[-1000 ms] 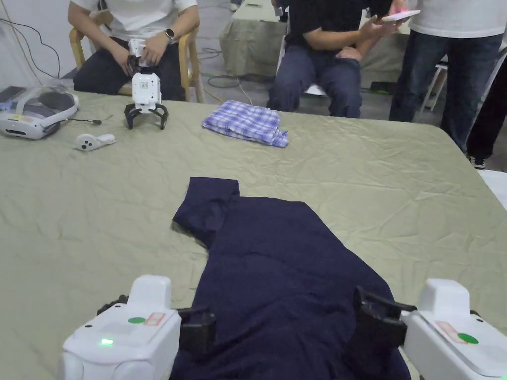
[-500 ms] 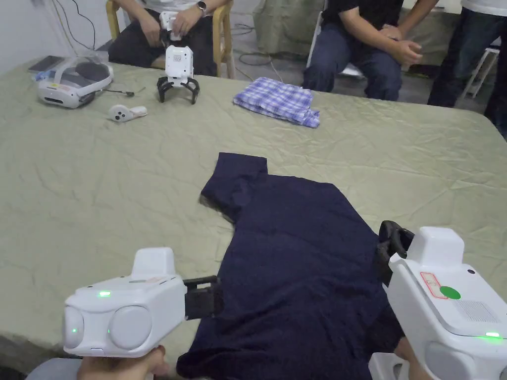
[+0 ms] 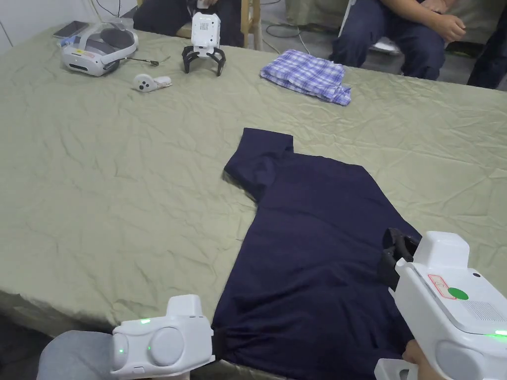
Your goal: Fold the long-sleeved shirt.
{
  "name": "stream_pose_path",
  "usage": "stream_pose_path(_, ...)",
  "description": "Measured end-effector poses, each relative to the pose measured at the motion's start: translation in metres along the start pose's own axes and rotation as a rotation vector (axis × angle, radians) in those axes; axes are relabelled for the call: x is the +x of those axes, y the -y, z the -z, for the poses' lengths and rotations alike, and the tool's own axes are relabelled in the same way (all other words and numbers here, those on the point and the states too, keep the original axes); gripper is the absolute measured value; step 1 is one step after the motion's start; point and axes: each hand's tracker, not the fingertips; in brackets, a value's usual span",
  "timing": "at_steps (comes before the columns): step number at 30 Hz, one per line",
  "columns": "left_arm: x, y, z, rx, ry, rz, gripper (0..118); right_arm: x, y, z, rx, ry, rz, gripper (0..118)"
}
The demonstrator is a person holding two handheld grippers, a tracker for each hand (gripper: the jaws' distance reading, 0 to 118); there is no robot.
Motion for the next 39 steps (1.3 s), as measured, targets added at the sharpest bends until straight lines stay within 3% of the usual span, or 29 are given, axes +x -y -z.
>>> stream_pose_path(5, 0.009, 0.000, -0.010, 0.026, 0.002, 0.062, 11, -0.001, -0.003, 0.026, -0.021, -0.035, -0.011, 0)
stream_pose_path(7, 0.009, -0.004, -0.014, 0.047, 0.014, 0.061, 11, -0.001, -0.017, 0.049, -0.056, -0.101, -0.020, 0)
stream_pose_path(8, 0.009, -0.005, -0.011, 0.042, 0.015, 0.061, 11, -0.002, -0.025, 0.066, -0.079, -0.142, -0.025, 7)
stream_pose_path(11, 0.017, -0.013, -0.011, 0.043, 0.018, 0.092, 11, -0.014, -0.058, 0.142, -0.204, -0.230, -0.082, 110)
stream_pose_path(12, 0.018, -0.015, -0.010, 0.040, 0.019, 0.099, 11, -0.019, -0.067, 0.174, -0.247, -0.274, -0.084, 117)
stream_pose_path(13, 0.020, -0.018, -0.009, 0.038, 0.020, 0.107, 11, -0.024, -0.074, 0.201, -0.281, -0.309, -0.104, 117)
stream_pose_path(16, 0.018, -0.023, 0.002, 0.016, 0.018, 0.098, 11, -0.040, -0.094, 0.301, -0.337, -0.294, -0.272, 117)
stream_pose_path(18, 0.017, -0.026, 0.005, 0.003, 0.012, 0.089, 11, -0.048, -0.101, 0.363, -0.414, -0.358, -0.342, 114)
stream_pose_path(21, 0.016, -0.030, 0.007, -0.019, 0.012, 0.059, 11, -0.055, -0.112, 0.420, -0.480, -0.331, -0.448, 94)
stream_pose_path(23, 0.017, -0.031, 0.008, -0.024, 0.008, 0.047, 11, -0.058, -0.113, 0.451, -0.540, -0.365, -0.498, 92)
stream_pose_path(25, 0.020, -0.033, 0.010, -0.034, 0.001, 0.042, 11, -0.068, -0.110, 0.472, -0.564, -0.407, -0.637, 92)
stream_pose_path(27, 0.020, -0.035, 0.014, -0.046, 0.002, 0.033, 11, -0.072, -0.105, 0.482, -0.578, -0.448, -0.714, 92)
stream_pose_path(30, 0.020, -0.039, 0.019, -0.063, 0.005, 0.030, 11, -0.069, -0.097, 0.498, -0.621, -0.475, -0.697, 93)
stream_pose_path(31, 0.019, -0.041, 0.021, -0.069, 0.006, 0.029, 11, -0.063, -0.086, 0.506, -0.659, -0.490, -0.647, 88)
stream_pose_path(33, 0.012, -0.038, 0.026, -0.076, 0.012, 0.021, 11, -0.052, -0.086, 0.503, -0.670, -0.587, -0.535, 56)
stream_pose_path(34, 0.012, -0.038, 0.026, -0.077, 0.013, 0.021, 11, -0.048, -0.087, 0.498, -0.634, -0.560, -0.545, 48)
stream_pose_path(36, 0.012, -0.038, 0.024, -0.077, 0.014, 0.025, 11, -0.045, -0.091, 0.478, -0.616, -0.546, -0.550, 9)
stream_pose_path(37, 0.012, -0.037, 0.023, -0.071, 0.015, 0.028, 11, -0.039, -0.095, 0.470, -0.559, -0.521, -0.586, 9)
stream_pose_path(39, 0.011, -0.035, 0.021, -0.067, 0.019, 0.028, 11, -0.029, -0.098, 0.456, -0.559, -0.544, -0.485, 8)
